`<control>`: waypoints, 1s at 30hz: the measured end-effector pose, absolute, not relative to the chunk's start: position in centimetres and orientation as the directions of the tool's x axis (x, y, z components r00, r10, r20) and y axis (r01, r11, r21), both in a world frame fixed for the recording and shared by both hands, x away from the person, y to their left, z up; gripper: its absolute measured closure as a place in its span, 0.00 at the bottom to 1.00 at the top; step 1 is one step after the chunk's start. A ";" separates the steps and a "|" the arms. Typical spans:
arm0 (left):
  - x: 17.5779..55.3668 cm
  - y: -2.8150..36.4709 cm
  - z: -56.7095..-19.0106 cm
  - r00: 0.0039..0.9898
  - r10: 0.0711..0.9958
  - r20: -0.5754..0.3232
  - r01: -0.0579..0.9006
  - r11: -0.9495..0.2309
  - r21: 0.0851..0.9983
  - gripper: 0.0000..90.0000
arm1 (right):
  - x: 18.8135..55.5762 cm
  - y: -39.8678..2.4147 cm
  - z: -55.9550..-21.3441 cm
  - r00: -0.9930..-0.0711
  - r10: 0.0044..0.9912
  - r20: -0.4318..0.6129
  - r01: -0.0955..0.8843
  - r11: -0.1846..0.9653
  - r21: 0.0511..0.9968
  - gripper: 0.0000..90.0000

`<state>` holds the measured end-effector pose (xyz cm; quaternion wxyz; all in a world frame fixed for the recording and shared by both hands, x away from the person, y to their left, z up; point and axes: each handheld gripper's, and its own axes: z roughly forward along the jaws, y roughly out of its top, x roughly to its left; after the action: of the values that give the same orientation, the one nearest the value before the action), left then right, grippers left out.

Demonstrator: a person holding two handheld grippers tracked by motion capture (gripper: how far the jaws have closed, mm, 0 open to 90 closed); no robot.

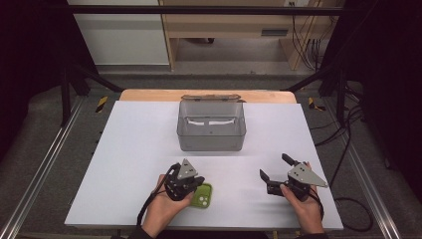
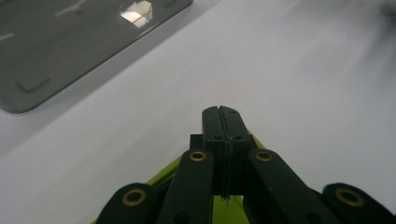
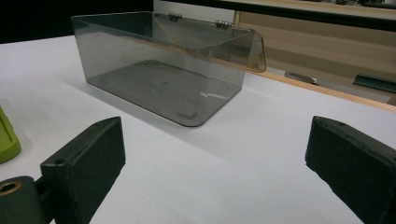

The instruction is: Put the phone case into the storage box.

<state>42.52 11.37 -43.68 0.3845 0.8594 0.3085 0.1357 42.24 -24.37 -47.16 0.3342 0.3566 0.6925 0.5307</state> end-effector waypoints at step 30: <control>44.5 16.3 -43.3 0.781 0.594 0.192 0.282 -0.610 0.740 0.68 | 42.2 -24.3 -47.2 -0.521 0.849 -0.089 0.140 0.187 0.972 0.05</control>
<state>44.51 16.35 -43.32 0.3630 0.8711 0.2514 0.2150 42.24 -24.34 -47.18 0.3357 0.3564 0.6936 0.5285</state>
